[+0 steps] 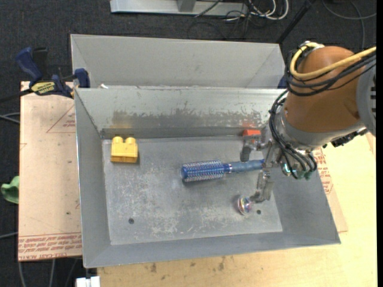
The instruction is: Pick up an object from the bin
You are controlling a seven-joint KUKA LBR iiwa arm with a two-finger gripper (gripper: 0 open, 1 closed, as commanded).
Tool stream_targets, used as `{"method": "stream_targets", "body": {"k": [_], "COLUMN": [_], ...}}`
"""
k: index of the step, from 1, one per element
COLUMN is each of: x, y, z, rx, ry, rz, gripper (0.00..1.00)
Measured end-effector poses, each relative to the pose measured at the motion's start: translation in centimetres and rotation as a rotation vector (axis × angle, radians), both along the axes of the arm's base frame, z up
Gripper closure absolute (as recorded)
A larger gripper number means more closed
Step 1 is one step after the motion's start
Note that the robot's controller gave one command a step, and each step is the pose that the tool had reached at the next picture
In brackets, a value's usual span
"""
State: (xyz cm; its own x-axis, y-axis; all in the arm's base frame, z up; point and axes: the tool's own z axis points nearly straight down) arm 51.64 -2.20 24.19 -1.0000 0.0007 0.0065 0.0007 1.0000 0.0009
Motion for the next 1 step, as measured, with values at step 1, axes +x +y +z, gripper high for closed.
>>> {"method": "stream_targets", "body": {"k": [1], "x": [7.76], "y": [5.95], "z": [-7.44], "rx": [0.003], "ry": [-0.007], "rz": [0.164], "gripper": [0.0]}}
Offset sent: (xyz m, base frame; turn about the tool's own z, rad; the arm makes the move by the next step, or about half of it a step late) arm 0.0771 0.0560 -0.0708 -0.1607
